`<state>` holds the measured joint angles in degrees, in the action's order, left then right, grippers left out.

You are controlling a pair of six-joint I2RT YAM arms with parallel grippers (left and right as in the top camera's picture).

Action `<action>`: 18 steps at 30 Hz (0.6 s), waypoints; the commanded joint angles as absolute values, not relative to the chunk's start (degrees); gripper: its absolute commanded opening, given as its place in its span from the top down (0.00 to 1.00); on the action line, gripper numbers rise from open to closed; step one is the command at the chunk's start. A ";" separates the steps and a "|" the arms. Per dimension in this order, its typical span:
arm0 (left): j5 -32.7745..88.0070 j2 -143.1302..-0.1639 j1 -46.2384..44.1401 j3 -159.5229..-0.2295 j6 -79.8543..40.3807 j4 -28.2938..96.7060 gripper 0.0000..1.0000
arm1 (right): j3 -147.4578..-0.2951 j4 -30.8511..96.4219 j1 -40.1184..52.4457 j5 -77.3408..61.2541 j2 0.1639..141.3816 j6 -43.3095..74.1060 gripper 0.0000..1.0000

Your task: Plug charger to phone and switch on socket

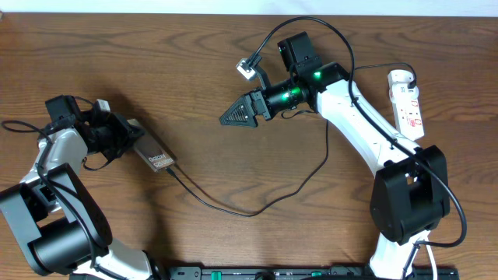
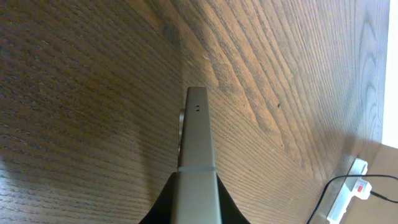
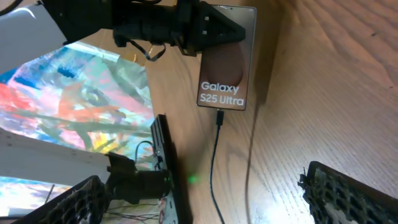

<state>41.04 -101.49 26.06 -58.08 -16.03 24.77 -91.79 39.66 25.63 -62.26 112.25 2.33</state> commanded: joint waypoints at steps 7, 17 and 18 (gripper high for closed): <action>43.07 -102.28 25.89 -57.82 -14.24 24.71 0.93 | -92.58 39.86 25.61 -61.23 112.03 0.99 0.01; 42.83 -102.69 25.89 -55.51 -13.93 22.98 0.93 | -92.55 40.12 25.61 -61.14 112.03 0.99 0.01; 42.83 -102.72 25.89 -55.40 -13.96 22.98 0.93 | -92.55 40.10 25.61 -61.14 112.03 0.99 0.01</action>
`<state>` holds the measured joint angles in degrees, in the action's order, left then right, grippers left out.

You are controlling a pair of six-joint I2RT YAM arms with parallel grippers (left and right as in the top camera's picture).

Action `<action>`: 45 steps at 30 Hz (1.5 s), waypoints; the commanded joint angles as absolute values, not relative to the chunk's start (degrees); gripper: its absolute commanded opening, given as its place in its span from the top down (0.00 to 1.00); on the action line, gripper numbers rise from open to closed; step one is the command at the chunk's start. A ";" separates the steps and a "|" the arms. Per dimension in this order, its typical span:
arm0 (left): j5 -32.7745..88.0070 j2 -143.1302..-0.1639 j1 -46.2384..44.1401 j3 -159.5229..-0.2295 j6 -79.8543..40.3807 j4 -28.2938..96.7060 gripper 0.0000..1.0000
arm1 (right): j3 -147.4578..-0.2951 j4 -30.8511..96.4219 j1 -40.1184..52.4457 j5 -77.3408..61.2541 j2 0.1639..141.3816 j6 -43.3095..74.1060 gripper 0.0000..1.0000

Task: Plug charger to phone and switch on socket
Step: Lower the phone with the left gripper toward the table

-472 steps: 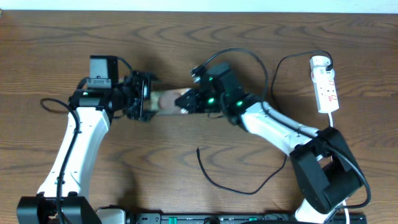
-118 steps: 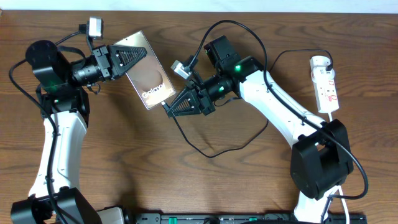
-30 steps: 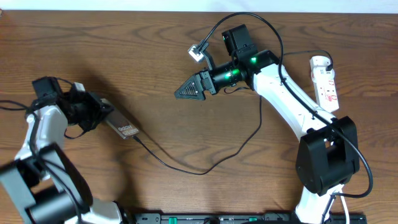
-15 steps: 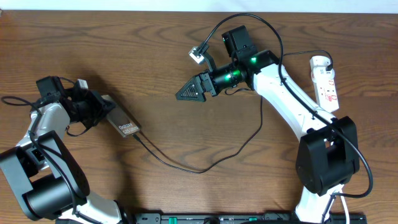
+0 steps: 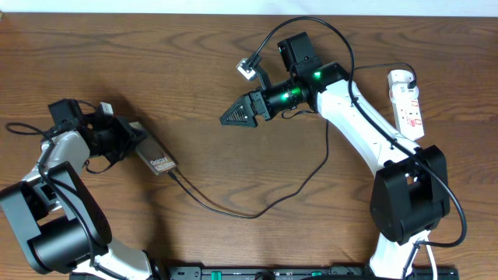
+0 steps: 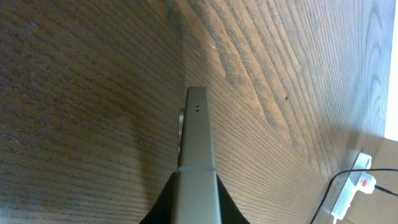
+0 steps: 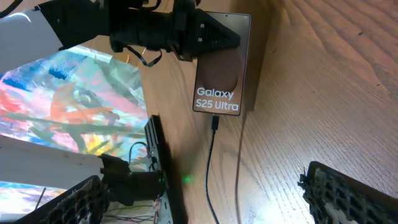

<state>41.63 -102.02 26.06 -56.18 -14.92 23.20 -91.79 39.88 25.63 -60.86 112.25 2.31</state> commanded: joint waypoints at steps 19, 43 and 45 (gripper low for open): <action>39.20 -102.74 25.89 -50.76 -13.98 21.71 0.93 | -92.55 40.75 25.61 -60.95 112.03 0.56 0.01; 39.16 -102.74 25.89 -50.72 -14.00 24.64 0.56 | -92.55 41.36 25.87 -60.51 112.03 -0.49 0.01; 39.13 -102.74 25.89 -50.72 -14.02 25.06 0.45 | -92.55 41.39 25.87 -60.49 112.03 -0.51 0.01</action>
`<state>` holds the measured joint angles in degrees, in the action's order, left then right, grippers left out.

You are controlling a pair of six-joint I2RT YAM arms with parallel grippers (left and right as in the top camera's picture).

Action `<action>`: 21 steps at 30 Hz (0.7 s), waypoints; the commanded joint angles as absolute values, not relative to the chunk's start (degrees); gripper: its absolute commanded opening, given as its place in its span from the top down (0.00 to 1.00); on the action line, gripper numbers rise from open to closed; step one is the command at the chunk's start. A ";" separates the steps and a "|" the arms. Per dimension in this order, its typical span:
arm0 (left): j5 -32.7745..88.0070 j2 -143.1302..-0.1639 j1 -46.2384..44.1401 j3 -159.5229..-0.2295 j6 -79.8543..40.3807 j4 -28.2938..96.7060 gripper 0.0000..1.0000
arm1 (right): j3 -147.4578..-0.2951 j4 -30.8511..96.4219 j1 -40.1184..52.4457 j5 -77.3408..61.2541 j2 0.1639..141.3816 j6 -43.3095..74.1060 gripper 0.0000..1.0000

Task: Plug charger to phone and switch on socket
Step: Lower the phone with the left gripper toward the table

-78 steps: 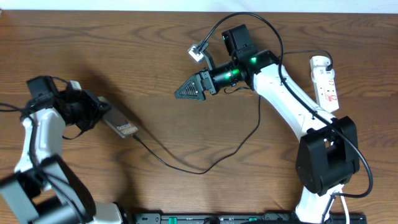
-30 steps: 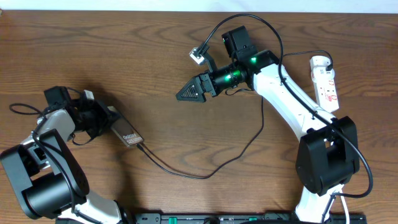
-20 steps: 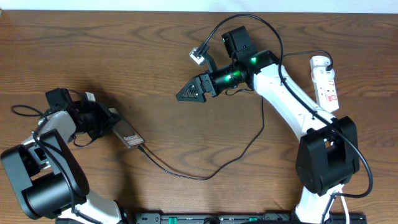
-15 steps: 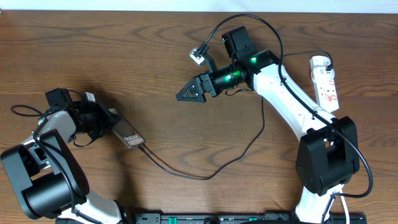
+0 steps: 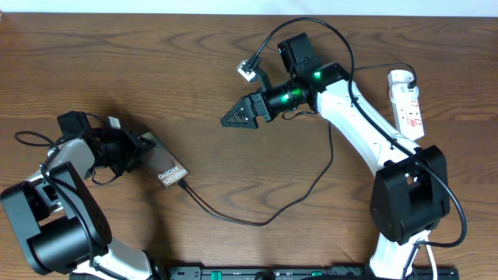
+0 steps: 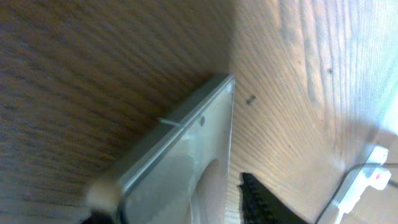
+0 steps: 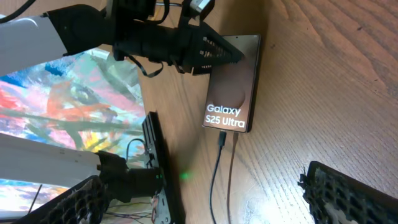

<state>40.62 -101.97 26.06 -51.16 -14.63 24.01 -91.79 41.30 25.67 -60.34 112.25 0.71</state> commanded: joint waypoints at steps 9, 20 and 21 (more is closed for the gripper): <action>30.46 -102.74 25.89 -50.72 -15.49 30.22 0.24 | -92.55 41.41 25.87 -60.49 112.03 -0.51 0.01; 17.43 -102.50 25.91 -50.74 -21.74 37.69 0.22 | -92.55 41.82 25.87 -60.29 112.03 -0.49 0.01; 17.47 -102.19 25.91 -50.74 -21.65 37.69 0.22 | -92.55 41.91 25.87 -60.12 112.03 -0.49 0.01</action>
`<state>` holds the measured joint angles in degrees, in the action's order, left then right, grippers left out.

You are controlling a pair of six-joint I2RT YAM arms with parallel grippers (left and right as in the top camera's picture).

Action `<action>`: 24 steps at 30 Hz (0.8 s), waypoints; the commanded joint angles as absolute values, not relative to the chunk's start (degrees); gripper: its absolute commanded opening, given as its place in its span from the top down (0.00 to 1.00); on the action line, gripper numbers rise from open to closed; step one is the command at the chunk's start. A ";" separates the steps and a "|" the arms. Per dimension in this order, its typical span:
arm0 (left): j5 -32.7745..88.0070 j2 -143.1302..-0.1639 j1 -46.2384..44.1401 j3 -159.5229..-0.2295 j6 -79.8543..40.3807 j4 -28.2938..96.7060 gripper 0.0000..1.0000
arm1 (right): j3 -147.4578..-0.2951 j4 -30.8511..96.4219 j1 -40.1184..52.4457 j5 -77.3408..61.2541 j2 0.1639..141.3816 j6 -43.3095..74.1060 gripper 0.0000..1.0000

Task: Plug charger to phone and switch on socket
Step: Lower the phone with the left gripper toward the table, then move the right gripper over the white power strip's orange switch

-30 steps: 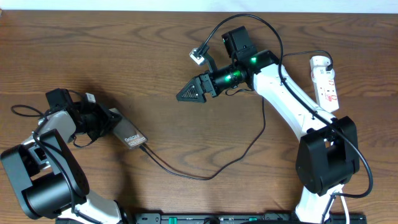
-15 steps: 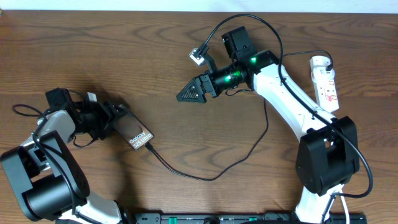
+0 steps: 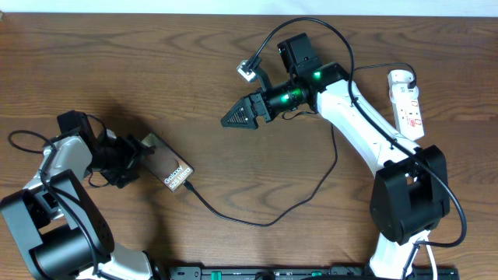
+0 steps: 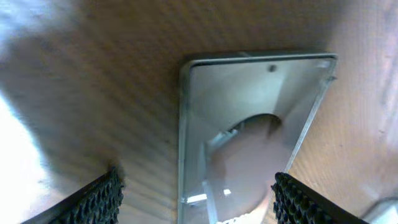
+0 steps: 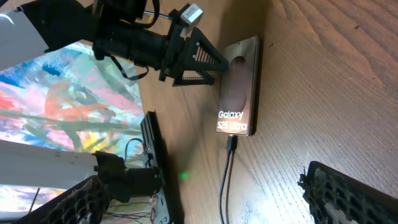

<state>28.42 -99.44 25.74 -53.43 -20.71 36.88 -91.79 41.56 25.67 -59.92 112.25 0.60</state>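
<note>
The phone (image 3: pixel 173 169) lies flat on the wooden table, screen up, reading "Galaxy S25 Ultra"; it also shows in the left wrist view (image 4: pixel 249 124) and the right wrist view (image 5: pixel 239 93). The black charger cable (image 3: pixel 264 222) is plugged into its lower end and runs right toward the white socket strip (image 3: pixel 408 97). My left gripper (image 3: pixel 134 160) stands open just left of the phone, its fingers (image 4: pixel 93 202) apart on either side. My right gripper (image 3: pixel 236 116) hangs open in the air at the table's middle, far from the strip.
The wooden table (image 3: pixel 194 62) carries only the phone, cable and strip. A black rail (image 3: pixel 257 272) runs along the front edge. The cable (image 5: pixel 225 174) loops across the middle between the two arms.
The phone went from tilted in my left gripper to lying flat on the table. The left gripper has opened and drawn back a little to the left. The right arm has not moved.
At first my left gripper was shut on the phone, held on edge at the left, cable plugged in. It shifted slightly, then stood lower and further right with the phone tilting down. Now the phone lies flat and released. The right gripper stayed open.
</note>
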 commanded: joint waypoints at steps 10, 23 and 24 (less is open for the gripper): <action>40.05 -85.14 25.89 -53.82 -11.99 34.63 0.21 | -92.55 47.70 20.67 -50.96 112.03 -0.47 0.01; 52.49 -59.99 25.80 -53.80 -12.29 33.23 0.07 | -101.84 60.42 7.05 -28.99 109.14 2.63 0.01; 52.47 -59.51 25.52 -53.80 -12.29 33.43 0.07 | -103.94 61.91 6.00 -26.72 108.66 2.76 0.01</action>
<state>49.10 -61.45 25.76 -53.23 -13.19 32.84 -97.56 59.51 9.23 -35.81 112.22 1.93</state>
